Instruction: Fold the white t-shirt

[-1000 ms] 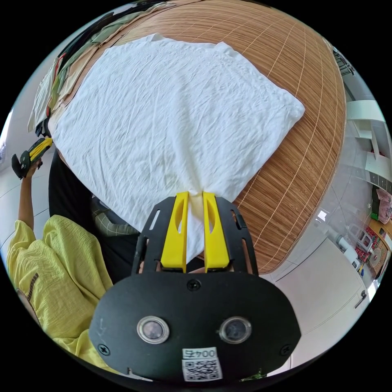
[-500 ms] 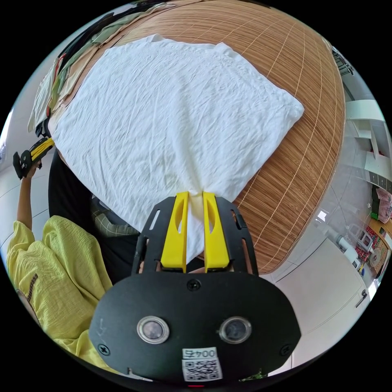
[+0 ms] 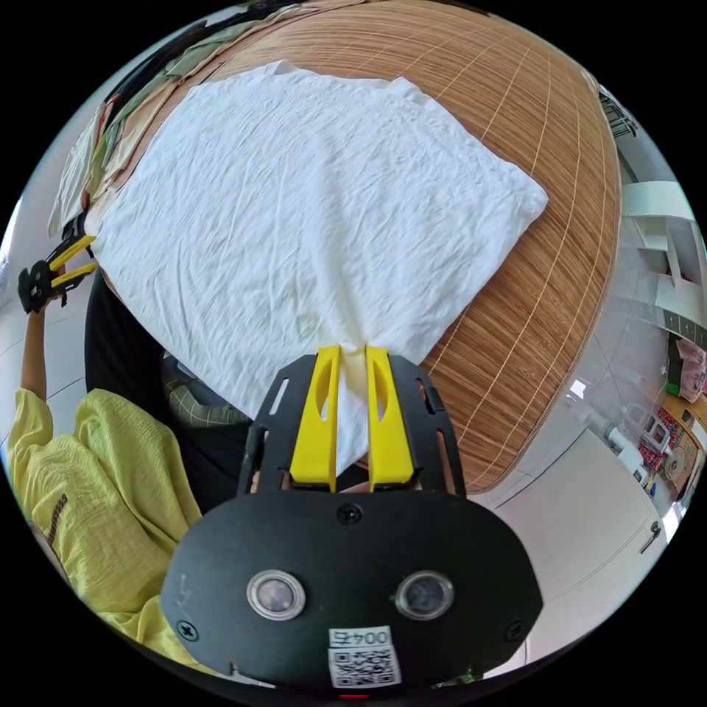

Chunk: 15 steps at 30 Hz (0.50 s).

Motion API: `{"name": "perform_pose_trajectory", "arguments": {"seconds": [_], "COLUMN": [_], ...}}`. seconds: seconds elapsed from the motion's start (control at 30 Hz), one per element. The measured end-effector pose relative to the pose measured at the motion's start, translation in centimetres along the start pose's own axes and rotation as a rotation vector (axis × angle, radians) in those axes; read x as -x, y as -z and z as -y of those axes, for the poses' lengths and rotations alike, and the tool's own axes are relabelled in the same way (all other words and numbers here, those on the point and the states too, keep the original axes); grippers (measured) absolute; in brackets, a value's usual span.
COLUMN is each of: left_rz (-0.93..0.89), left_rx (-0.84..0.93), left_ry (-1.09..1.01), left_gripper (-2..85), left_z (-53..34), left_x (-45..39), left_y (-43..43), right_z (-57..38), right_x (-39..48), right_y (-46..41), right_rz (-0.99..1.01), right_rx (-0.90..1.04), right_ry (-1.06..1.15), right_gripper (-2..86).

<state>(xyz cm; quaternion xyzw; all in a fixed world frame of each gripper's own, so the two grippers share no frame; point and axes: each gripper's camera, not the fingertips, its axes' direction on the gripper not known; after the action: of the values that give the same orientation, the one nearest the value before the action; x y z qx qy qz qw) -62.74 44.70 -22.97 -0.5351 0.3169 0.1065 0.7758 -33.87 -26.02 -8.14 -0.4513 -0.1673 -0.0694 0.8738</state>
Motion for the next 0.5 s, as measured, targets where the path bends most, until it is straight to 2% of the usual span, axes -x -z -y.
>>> {"name": "perform_pose_trajectory", "arguments": {"seconds": [0.2,0.5], "left_rz": [-0.054,-0.027], "left_rx": [-0.031,0.005], "left_ry": [0.001,-0.032], "left_gripper": [8.3,2.9], "left_z": [0.7,1.0], "left_x": [0.8,-0.3], "left_y": [-1.1,-4.4], "right_z": [-0.3,-1.3], "right_x": [0.2,0.4], "right_y": [-2.3,-6.7], "right_rz": [0.003,0.003], "right_rx": [-0.002,-0.008], "right_ry": [0.000,-0.001], "right_gripper": [6.9,6.9]}}
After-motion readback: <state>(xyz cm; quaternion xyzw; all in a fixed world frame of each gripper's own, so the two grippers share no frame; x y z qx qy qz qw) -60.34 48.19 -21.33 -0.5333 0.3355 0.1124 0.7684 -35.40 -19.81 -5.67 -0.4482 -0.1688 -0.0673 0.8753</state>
